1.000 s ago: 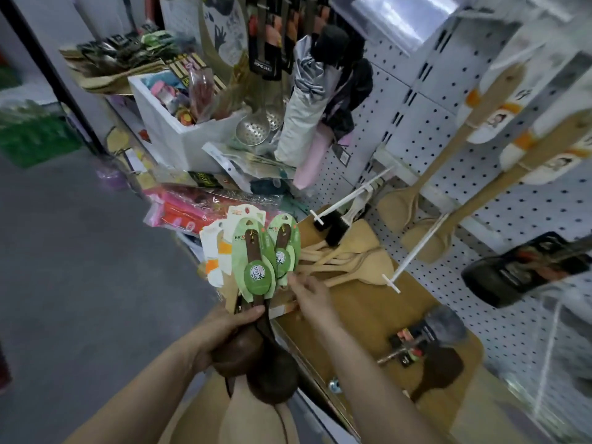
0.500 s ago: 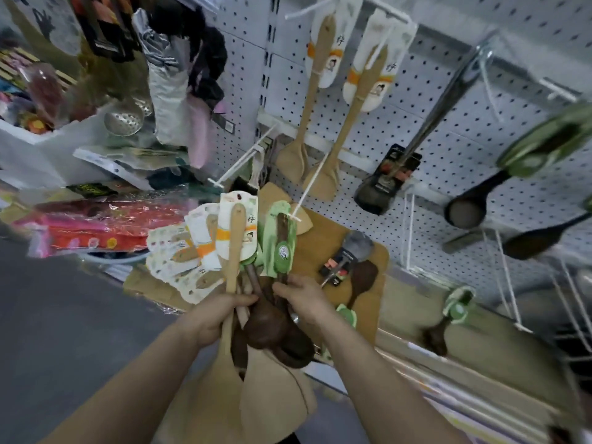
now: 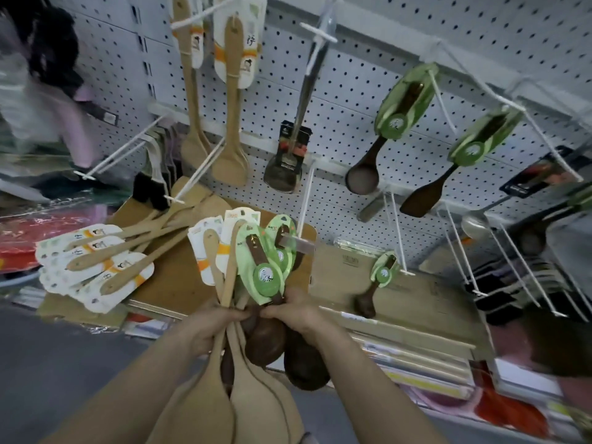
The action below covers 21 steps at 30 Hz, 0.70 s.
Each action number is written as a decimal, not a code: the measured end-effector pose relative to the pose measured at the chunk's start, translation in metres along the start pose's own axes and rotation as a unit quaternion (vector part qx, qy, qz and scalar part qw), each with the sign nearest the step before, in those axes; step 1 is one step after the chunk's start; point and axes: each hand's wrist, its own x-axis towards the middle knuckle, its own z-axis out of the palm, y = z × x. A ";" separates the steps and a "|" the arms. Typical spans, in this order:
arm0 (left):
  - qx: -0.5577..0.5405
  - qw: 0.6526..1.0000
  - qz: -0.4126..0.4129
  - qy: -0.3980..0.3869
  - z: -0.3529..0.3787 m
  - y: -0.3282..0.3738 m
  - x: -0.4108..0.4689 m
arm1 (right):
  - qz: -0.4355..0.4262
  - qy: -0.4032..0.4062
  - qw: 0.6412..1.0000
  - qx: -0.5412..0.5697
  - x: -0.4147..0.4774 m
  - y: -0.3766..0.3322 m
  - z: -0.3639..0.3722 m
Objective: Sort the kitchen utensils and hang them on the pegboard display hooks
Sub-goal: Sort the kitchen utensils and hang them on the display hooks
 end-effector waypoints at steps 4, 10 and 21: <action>-0.020 0.999 0.035 0.035 0.053 -0.021 0.004 | -0.043 -0.025 0.995 -0.090 -0.012 0.029 -0.042; -0.016 0.993 0.051 0.101 0.143 -0.059 0.010 | -0.028 -0.076 0.993 -0.080 -0.011 0.085 -0.107; -0.122 0.974 0.004 0.192 0.169 -0.083 0.042 | 0.105 0.056 0.979 0.164 0.023 0.166 -0.189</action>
